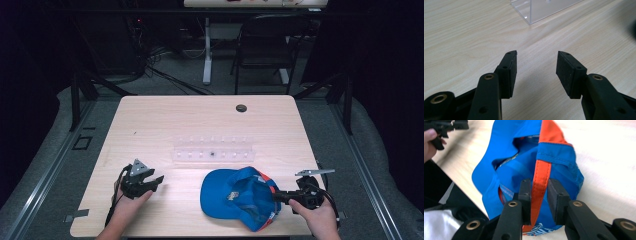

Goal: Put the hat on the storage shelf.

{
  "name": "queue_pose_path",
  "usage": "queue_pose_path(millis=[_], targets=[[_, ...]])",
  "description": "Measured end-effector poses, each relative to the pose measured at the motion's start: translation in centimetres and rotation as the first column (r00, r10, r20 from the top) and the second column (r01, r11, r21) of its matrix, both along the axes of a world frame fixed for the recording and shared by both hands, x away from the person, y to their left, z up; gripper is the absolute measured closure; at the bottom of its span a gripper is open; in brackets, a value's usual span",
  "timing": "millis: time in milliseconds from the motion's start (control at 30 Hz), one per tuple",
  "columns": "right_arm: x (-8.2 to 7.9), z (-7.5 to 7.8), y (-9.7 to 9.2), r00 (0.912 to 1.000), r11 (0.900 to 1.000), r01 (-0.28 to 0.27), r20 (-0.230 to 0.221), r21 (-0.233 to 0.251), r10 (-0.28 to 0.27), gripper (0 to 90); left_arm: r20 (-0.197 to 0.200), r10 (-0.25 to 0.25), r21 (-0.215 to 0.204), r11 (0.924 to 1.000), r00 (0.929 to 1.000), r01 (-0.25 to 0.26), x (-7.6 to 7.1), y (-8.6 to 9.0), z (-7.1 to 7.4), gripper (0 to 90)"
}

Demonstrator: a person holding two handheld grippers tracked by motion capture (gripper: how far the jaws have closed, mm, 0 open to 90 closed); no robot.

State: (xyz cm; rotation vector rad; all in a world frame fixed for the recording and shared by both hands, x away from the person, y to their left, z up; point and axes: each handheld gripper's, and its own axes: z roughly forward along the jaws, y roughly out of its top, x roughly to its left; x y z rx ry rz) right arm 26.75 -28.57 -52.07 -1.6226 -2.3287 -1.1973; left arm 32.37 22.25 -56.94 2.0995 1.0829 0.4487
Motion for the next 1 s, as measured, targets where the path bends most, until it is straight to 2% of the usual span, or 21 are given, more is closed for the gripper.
queue_pose_path(millis=[133, 267, 367, 467, 667, 800, 1000], targets=[[1.2, 0.0, -0.4, 0.9995, 0.9994, 0.030, -0.012, 0.020, -0.030, 74.9, 0.002, -0.002, 0.003, 1.0000, 1.0000, 0.002, 0.0, 0.0, 0.0, 51.7], [2.4, -0.3, -0.8, 0.9964, 0.9963, 0.057, -0.067, 0.064, -0.053, 72.9, 0.003, 0.000, 0.000, 1.0000, 1.0000, 0.000, 0.0, 0.0, 0.1, 51.7], [2.7, -0.4, -0.7, 0.9947, 0.9948, 0.063, -0.086, 0.080, -0.056, 70.0, 0.003, 0.001, 0.000, 1.0000, 1.0000, -0.001, 0.0, 0.1, 0.1, 51.7], [2.8, -0.4, -0.7, 0.9946, 0.9955, 0.053, -0.093, 0.078, -0.046, 65.2, 0.003, -0.001, 0.000, 1.0000, 1.0000, 0.001, 0.0, 0.0, 0.1, 51.6], [2.7, -1.0, -1.0, 0.9902, 0.9953, 0.033, -0.138, 0.091, -0.020, 61.3, 0.003, -0.003, 0.003, 1.0000, 1.0000, 0.003, 0.0, 0.0, 0.1, 51.6], [2.6, -1.4, -1.0, 0.9844, 0.9943, 0.025, -0.176, 0.103, -0.007, 62.0, 0.004, 0.002, 0.003, 1.0000, 1.0000, -0.002, 0.0, -0.1, 0.0, 51.6], [2.5, -1.0, -0.7, 0.9821, 0.9915, 0.013, -0.188, 0.129, 0.012, 65.1, 0.001, -0.001, 0.008, 1.0000, 1.0000, 0.001, 0.0, -0.1, 0.0, 51.6]])
